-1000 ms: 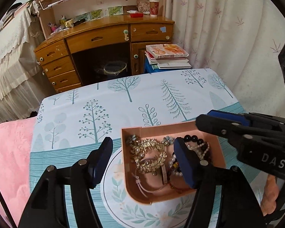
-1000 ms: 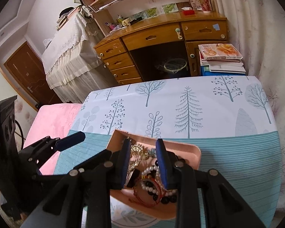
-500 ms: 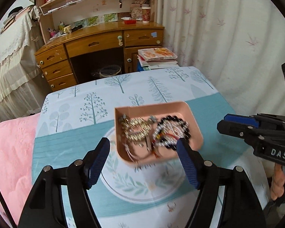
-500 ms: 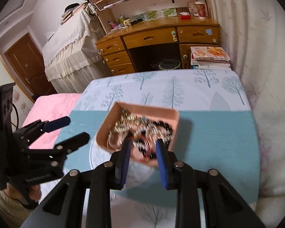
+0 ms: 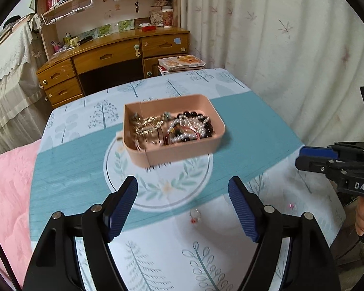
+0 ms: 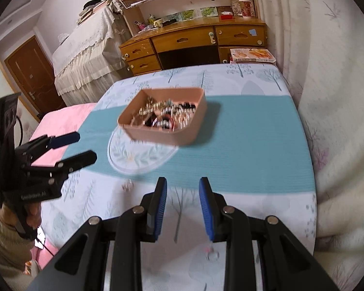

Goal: Organize jewelry
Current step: 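Move the left tool to the red-stone ring while the right tool reaches the pink-stone ring, then close the left tool on the red-stone ring while the right tool grasps the pink-stone ring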

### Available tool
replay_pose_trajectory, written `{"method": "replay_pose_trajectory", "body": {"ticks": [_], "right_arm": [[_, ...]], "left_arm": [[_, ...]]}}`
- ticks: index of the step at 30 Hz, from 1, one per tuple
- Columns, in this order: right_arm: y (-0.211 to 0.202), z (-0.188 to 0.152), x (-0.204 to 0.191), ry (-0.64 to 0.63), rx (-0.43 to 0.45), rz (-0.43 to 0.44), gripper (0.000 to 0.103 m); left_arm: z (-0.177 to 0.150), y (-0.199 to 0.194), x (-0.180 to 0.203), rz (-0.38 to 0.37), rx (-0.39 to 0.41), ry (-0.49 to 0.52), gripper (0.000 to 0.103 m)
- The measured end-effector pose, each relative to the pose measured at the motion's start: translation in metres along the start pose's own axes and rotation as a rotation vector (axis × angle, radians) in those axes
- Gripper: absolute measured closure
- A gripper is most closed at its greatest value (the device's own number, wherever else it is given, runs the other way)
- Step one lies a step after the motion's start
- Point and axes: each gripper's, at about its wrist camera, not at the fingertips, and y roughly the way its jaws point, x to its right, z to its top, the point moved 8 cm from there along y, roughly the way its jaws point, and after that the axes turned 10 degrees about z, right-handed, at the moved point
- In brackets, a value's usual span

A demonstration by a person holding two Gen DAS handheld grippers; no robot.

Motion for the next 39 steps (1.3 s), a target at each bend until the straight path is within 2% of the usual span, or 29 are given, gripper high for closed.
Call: {"method": "replay_pose_trajectory", "body": {"ticks": [6,9,13,17,24,34,39], "right_arm": [[0.006,-0.037,0.010,-0.035,-0.025,0.012,0.075],[0.009,-0.054,0.018,-0.064,-0.043,-0.011,0.075],[0.011,-0.068,0.024,-0.088,-0.060,-0.010,0.075],[0.015,-0.078,0.023,-0.172,-0.084,-0.040,0.075],[0.025,-0.089,0.027,-0.254,-0.134,-0.055,0.075],[0.024,-0.093,0.022,-0.382,-0.139,-0.045,0.075],[0.025,-0.091,0.023,-0.393,-0.149,-0.022,0.076]], "left_arm": [[-0.031,0.008,0.010,0.000,-0.002,-0.001,0.028],[-0.044,0.017,0.014,0.024,-0.008,0.015,0.028],[-0.060,0.025,0.020,0.028,-0.020,0.021,0.028],[-0.071,0.034,0.023,0.025,-0.045,0.022,0.028],[-0.078,0.042,0.024,0.011,-0.066,0.025,0.028],[-0.080,0.052,0.024,-0.028,-0.086,0.028,0.028],[-0.080,0.056,0.022,-0.042,-0.097,0.012,0.028]]}}
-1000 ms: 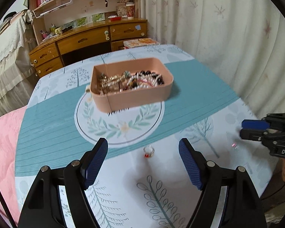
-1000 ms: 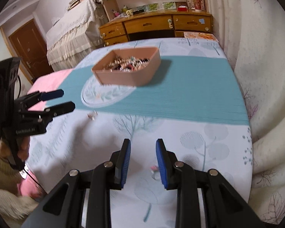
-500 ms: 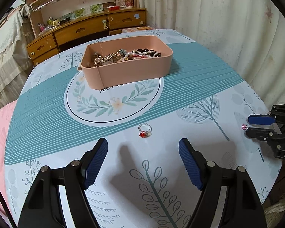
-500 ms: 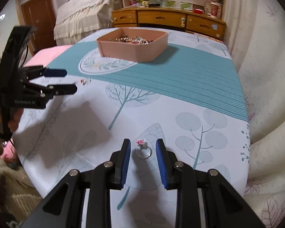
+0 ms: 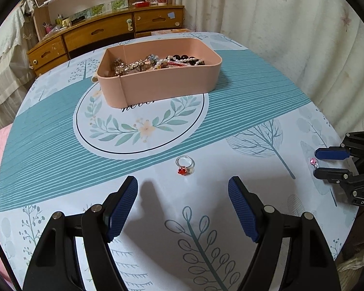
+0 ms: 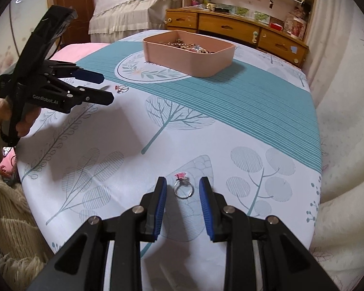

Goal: Organize jewelry
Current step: 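Close the left tool on the red-stone ring while the right tool grasps the pink-stone ring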

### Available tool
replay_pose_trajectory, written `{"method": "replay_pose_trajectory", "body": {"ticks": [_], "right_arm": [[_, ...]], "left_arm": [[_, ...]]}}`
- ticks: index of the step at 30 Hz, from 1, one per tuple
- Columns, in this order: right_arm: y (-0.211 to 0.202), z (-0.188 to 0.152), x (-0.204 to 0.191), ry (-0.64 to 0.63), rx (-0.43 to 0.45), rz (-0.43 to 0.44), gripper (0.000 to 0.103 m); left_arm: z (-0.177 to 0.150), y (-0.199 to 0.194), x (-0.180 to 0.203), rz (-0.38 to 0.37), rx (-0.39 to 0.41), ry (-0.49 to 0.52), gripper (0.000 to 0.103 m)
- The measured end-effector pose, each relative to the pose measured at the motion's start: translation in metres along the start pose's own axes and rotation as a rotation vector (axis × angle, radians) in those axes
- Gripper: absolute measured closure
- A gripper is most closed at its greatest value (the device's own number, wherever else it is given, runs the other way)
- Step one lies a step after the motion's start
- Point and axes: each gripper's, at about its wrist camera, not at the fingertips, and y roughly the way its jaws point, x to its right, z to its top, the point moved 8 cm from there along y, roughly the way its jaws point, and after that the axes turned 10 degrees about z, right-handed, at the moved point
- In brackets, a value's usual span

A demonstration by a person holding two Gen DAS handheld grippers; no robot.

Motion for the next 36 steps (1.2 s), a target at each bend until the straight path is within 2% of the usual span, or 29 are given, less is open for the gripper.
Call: {"method": "replay_pose_trajectory", "body": {"ticks": [5,9,16,21,25,27,31,34,36], "right_arm": [[0.001,0.002,0.002,-0.007,-0.011,0.003,0.077],[0.001,0.003,0.006,0.009,-0.014,0.007,0.088],[0.001,0.004,0.009,0.028,-0.010,-0.003,0.088],[0.004,0.011,0.017,0.094,0.008,-0.008,0.089],[0.010,0.019,0.022,0.147,0.019,-0.007,0.089],[0.012,0.023,0.024,0.171,0.025,-0.009,0.089],[0.017,0.030,0.027,0.202,0.030,-0.009,0.089],[0.019,0.034,0.026,0.206,0.030,-0.007,0.089],[0.020,0.035,0.025,0.205,0.029,-0.004,0.089]], "left_arm": [[0.000,0.001,-0.001,-0.011,-0.003,-0.005,0.028],[0.000,0.002,-0.002,-0.013,-0.004,-0.005,0.030],[0.001,0.005,-0.003,-0.008,-0.009,-0.003,0.034],[0.003,0.009,-0.003,-0.001,-0.018,-0.004,0.050],[0.006,0.011,0.000,-0.004,-0.018,0.005,0.057],[0.008,0.013,0.000,0.002,-0.016,0.013,0.063],[0.011,0.014,0.002,0.003,-0.012,0.021,0.069],[0.013,0.016,0.003,0.011,-0.007,0.028,0.078],[0.014,0.016,0.003,0.019,-0.005,0.033,0.088]]}}
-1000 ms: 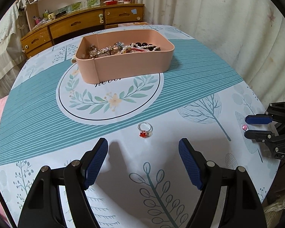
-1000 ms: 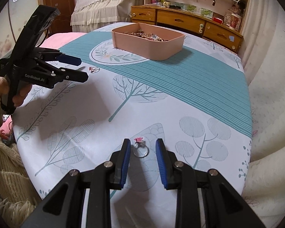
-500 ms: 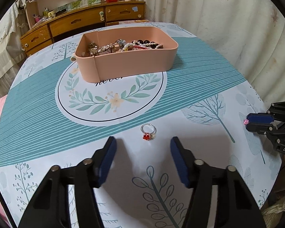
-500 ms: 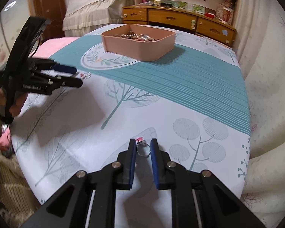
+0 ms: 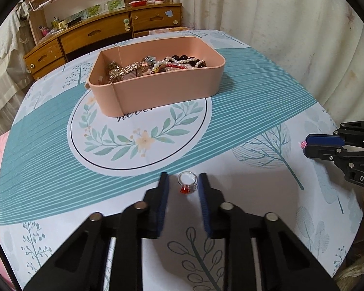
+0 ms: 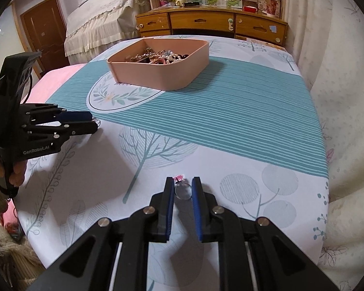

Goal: Organize jewelry
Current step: 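Close the left tool on the red-stone ring while the right tool grasps the pink-stone ring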

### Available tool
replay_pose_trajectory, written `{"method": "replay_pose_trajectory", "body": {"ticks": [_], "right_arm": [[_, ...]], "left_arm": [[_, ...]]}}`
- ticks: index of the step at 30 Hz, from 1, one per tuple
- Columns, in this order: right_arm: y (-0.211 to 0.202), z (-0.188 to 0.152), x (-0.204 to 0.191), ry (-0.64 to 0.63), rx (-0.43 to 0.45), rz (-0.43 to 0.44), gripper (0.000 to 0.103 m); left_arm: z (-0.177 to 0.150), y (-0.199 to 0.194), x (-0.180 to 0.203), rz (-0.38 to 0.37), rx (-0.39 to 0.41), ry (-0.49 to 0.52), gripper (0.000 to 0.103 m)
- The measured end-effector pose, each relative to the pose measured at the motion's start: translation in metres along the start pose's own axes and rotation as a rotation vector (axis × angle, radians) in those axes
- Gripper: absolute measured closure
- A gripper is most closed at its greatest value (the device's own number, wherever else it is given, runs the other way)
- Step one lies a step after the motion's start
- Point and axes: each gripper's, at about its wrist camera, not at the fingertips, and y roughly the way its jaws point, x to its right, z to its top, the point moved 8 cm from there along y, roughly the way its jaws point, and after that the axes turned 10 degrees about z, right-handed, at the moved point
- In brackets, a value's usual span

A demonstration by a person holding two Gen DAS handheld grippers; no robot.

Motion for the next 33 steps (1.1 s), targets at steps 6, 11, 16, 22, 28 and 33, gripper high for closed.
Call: {"method": "replay_pose_trajectory", "body": {"ticks": [6,11,16,22,28,33], "right_arm": [[0.002,0.002,-0.002,0.017,-0.002,0.012,0.089],[0.004,0.008,-0.006,0.034,-0.007,0.033,0.098],[0.003,0.019,-0.011,0.034,-0.002,0.041,0.101],[-0.008,0.037,-0.012,0.059,0.034,0.079,0.102],[-0.019,0.051,-0.013,0.049,0.045,0.098,0.102],[-0.005,0.038,-0.017,0.031,-0.018,0.089,0.099]], "left_arm": [[0.001,0.000,0.001,0.000,0.003,0.008,0.090],[0.001,-0.003,0.000,-0.004,0.002,0.000,0.090],[0.007,-0.013,-0.002,-0.012,0.023,-0.012,0.090],[0.018,-0.030,-0.006,-0.020,0.055,-0.028,0.090],[0.029,-0.044,-0.013,-0.021,0.082,-0.043,0.090],[0.028,-0.047,-0.017,-0.025,0.081,-0.061,0.090]]}}
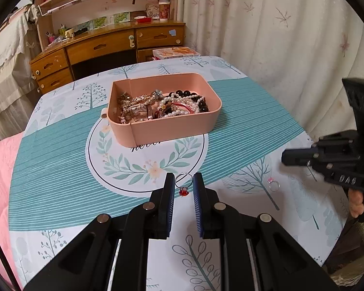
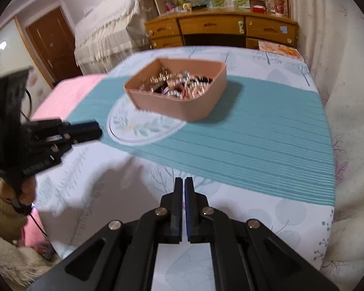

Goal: Organize jewelry
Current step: 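Close the left tool on the red-stone ring while the right tool grasps the pink-stone ring, then carry both rings into the pink box and open both tools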

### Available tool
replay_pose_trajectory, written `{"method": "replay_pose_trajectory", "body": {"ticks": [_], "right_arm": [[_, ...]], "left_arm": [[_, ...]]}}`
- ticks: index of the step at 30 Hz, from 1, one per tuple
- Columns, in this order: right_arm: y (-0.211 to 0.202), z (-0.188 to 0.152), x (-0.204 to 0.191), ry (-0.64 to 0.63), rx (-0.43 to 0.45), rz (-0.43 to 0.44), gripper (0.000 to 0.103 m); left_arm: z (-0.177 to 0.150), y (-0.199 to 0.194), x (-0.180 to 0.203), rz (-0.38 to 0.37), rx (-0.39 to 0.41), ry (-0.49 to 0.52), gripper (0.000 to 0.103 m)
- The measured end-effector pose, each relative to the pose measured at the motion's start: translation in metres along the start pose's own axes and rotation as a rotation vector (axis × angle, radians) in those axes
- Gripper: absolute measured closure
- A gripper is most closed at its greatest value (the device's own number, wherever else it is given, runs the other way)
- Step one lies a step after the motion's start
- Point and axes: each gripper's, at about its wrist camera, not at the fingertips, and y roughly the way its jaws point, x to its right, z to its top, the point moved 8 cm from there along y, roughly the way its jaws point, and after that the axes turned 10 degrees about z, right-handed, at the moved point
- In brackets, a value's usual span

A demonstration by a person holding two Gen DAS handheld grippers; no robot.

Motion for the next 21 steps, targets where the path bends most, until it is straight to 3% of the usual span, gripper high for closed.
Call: {"method": "replay_pose_trajectory", "body": {"ticks": [7,21], "right_arm": [[0.012,-0.021,0.001,0.051,-0.027,-0.013,0.080],[0.028,-0.024,-0.010,-0.036,-0.004,-0.171,0.083]], "left_arm": [[-0.007,0.002,-0.006,-0.003,-0.016,-0.022,0.090],[-0.017,0.007,0.000,-0.022,-0.034,-0.028,0.090]]}}
